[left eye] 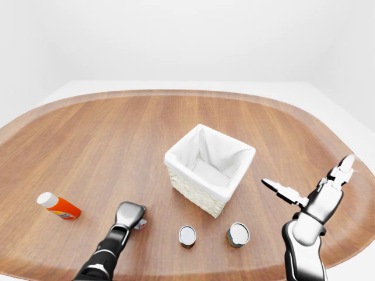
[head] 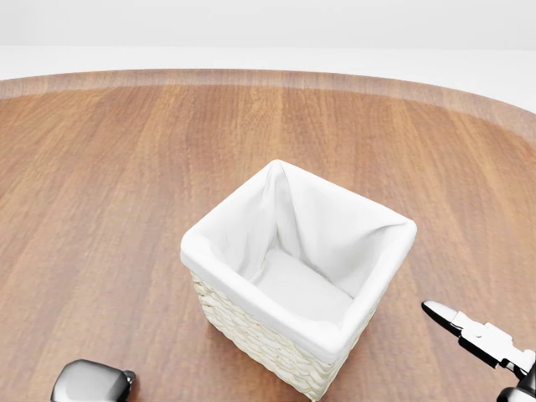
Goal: Pick up the alphabet soup and the cream cheese box, and put them in the basket.
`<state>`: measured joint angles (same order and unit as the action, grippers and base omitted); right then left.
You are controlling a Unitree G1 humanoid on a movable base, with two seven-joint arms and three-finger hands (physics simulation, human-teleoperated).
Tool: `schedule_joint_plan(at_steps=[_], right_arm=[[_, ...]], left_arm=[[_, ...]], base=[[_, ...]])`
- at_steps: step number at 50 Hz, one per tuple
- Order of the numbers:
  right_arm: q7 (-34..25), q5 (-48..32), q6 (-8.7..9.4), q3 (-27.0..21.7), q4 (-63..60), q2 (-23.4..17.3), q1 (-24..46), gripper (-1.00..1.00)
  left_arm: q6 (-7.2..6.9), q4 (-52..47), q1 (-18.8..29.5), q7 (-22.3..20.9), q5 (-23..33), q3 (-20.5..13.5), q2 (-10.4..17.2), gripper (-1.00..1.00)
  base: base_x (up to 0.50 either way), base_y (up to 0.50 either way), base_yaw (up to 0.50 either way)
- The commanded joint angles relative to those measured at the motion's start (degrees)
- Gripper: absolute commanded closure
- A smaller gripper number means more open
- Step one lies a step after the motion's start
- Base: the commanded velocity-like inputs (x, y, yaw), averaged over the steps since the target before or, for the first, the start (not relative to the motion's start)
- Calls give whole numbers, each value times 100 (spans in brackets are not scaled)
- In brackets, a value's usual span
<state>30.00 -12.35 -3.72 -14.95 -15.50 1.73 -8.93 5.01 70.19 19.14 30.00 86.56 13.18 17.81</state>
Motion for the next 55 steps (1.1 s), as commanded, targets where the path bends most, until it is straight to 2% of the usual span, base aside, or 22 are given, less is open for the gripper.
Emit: schedule_joint_plan(at_steps=[1, 6, 8, 10, 17, 21, 31, 33, 37, 44, 55], right_arm=[[0, -20, 31, 15, -5, -4, 8, -100], [0, -28, 52, 23, -20, -3, 8, -100], [0, -24, -3, 17, 43, -11, 12, -100], [0, -31, 28, 24, 4, -5, 4, -100], [0, -35, -29, 22, 75, -12, 8, -100], [0, -48, 52, 38, -4, -5, 6, -100], [0, -38, -25, 28, 95, -21, 21, -100], [0, -33, -41, 25, 117, -25, 26, -100], [0, -35, -8, 29, 87, -20, 28, -100], [0, -24, -21, 25, 101, -25, 30, -100], [0, -19, 43, 21, -24, 0, 2, -100]], left_arm=[[-1, -395, -668, 0, 37, -262, 397, 100], [-1, -1095, -962, 0, -92, -472, 525, 100], [-1, -1609, -1188, 0, -268, -640, 592, 100], [-1, -2059, -1407, 0, -435, -761, 635, 100], [-1, -2649, -1634, 0, -520, -1070, 586, 100], [-1, -2993, -1767, 0, -619, -1232, 568, 100], [-1, -4014, -2133, 0, -888, -1635, 406, 100], [-1, -4160, -2188, 0, -918, -1673, 371, 100], [-1, -3817, -1988, 0, -775, -1604, 352, 100], [-1, -3985, -2071, 0, -876, -1655, 361, 100], [-1, -4997, -2468, 0, -1191, -1999, 158, 100]], base=[[0, 0, 0], [0, 0, 0], [0, 0, 0], [0, 0, 0], [0, 0, 0], [0, 0, 0], [0, 0, 0], [0, 0, 0], [0, 0, 0], [0, 0, 0], [0, 0, 0]])
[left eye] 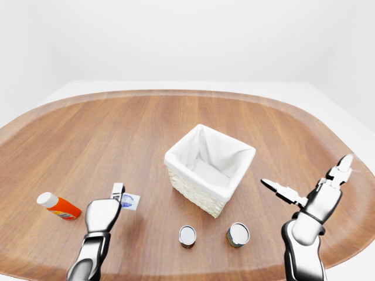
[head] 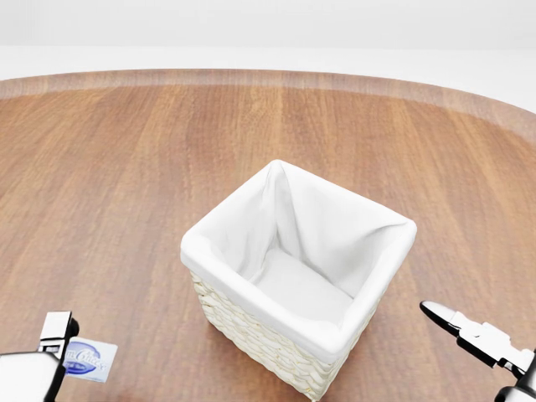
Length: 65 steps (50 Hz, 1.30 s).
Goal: Pick up the alphabet soup and the cream cheese box, and put them in the basket.
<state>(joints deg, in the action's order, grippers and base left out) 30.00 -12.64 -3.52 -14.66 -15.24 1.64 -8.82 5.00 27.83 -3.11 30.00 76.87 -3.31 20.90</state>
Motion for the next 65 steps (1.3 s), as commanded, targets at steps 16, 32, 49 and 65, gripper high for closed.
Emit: schedule_joint_plan(at_steps=[16, 32, 49, 65], right_arm=[[0, 60, 3, -23, -53, 7, 1, -100], [0, 79, -64, -41, 4, 3, 5, -100], [0, 112, -71, -47, -19, 7, -2, -100], [0, 140, -23, -52, -69, 13, -4, -100]], left_arm=[[0, -2227, -308, -593, -791, -661, -605, 100], [0, -3452, -240, -1583, -1024, -596, -1028, 100], [0, -3883, 616, -2602, -1105, -23, -1258, 100], [0, -4584, 1467, -3569, -888, 211, -1367, 100]], base=[[0, 0, 0], [0, 0, 0], [0, 0, 0], [0, 0, 0]])
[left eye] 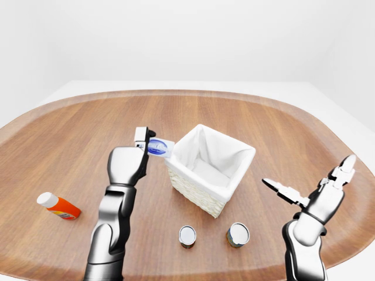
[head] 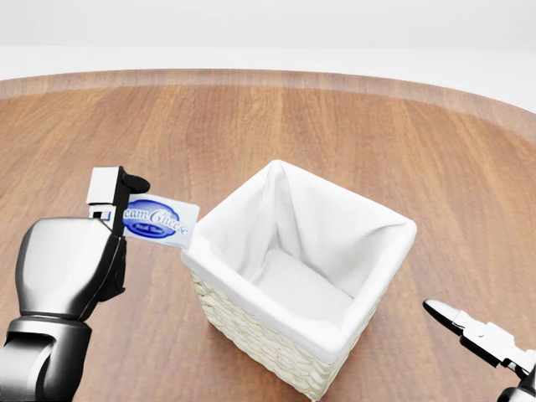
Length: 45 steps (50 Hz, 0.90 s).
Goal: Pick up the alphabet soup and the cream cheese box, and put them in the basket.
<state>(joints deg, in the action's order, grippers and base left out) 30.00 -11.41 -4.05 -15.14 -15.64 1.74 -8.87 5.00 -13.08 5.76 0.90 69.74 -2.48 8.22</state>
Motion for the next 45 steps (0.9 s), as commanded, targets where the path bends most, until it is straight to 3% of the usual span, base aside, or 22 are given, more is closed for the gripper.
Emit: schedule_joint_plan(at_steps=[1, 14, 22, 29, 32, 33, 38, 43, 45], right_arm=[[0, 20, 25, -6, -20, 1, 3, -100], [0, 46, 30, -16, -28, 0, 4, -100], [0, 80, -42, -27, 51, -10, 19, -100], [0, 107, 28, -32, -73, 8, 0, -100], [0, 103, -25, -31, -31, 7, -2, -100], [0, 101, 16, -27, -77, 12, -10, -100], [0, 127, 37, -46, -129, 23, -24, -100], [0, 137, -83, -57, 9, 7, -5, -100], [0, 141, -26, -60, -40, 10, -2, -100]], left_arm=[[0, -536, 624, -645, -42, 139, -91, 100], [0, -635, 1312, -1232, 349, 436, -288, 100], [0, -325, 1744, -1367, 977, 740, -495, 100], [0, 332, 2060, -1071, 1612, 889, -599, 100], [0, 558, 2159, -973, 1871, 952, -626, 100], [0, 774, 2257, -793, 2162, 1006, -588, 100], [0, 1358, 2526, -540, 2347, 977, -623, 100], [0, 1687, 2687, -438, 2621, 1110, -725, 100], [0, 1887, 2844, -381, 2878, 1188, -762, 100]], base=[[0, 0, 0], [0, 0, 0], [0, 0, 0], [0, 0, 0], [0, 0, 0], [0, 0, 0], [0, 0, 0], [0, 0, 0], [0, 0, 0]])
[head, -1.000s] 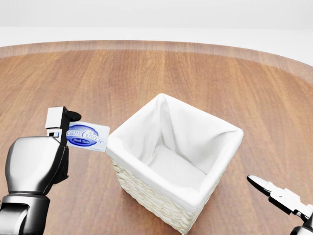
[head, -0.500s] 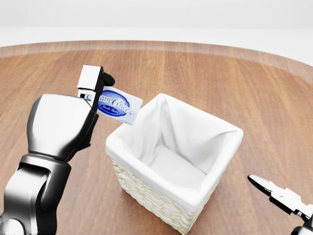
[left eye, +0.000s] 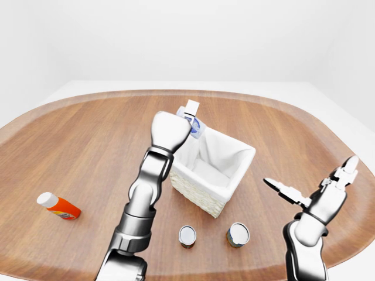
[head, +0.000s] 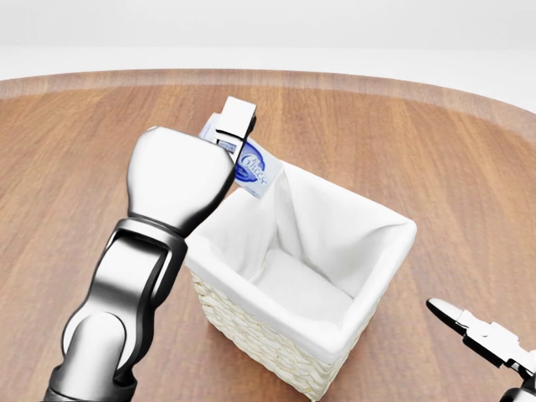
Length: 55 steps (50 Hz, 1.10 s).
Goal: Pick up the alphabet soup and the cream cheese box, and put them in the basket.
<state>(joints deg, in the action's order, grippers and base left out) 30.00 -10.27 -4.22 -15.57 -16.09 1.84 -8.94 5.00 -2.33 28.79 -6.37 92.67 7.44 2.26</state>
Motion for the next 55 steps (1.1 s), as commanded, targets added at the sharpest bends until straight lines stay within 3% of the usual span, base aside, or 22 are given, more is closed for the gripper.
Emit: schedule_joint_plan(at_steps=[1, 13, 21, 23, 24, 30, 35, 45, 50, 55], right_arm=[[0, 38, 20, -20, -23, 3, 1, -100], [0, 45, 19, -21, -33, 5, -4, -100], [0, 40, 41, -21, -74, 13, -17, -100], [0, 38, 46, -21, -88, 17, -22, -100], [0, 37, 6, -19, -47, 14, -21, -100], [0, 29, 24, -17, -60, 18, -22, -100], [0, 42, 5, -27, -38, 19, -19, -100], [0, 41, 33, -14, -104, 28, -39, -100], [0, 64, 85, -26, -158, 34, -34, -100], [0, 57, 46, -20, -119, 27, -37, -100]], left_arm=[[0, 852, 606, 311, 673, 218, -185, 100], [0, 1716, 1073, 538, 1562, 399, -383, 100], [0, 1888, 1200, 372, 2009, 492, -402, 100], [0, 2059, 1338, 381, 2032, 555, -326, 100], [0, 2186, 1344, 455, 2033, 860, -172, 100], [0, 2289, 1527, 272, 2033, 1172, -69, 100], [0, 2464, 1594, 165, 2033, 1125, -221, 100], [0, 3299, 1636, 305, 2033, 1494, -306, 100], [0, 3770, 1754, 527, 2033, 1846, -313, 100], [0, 4233, 1909, 639, 2033, 1895, -397, 100]], base=[[0, 0, 0], [0, 0, 0], [0, 0, 0], [0, 0, 0], [0, 0, 0], [0, 0, 0], [0, 0, 0], [0, 0, 0], [0, 0, 0], [0, 0, 0]])
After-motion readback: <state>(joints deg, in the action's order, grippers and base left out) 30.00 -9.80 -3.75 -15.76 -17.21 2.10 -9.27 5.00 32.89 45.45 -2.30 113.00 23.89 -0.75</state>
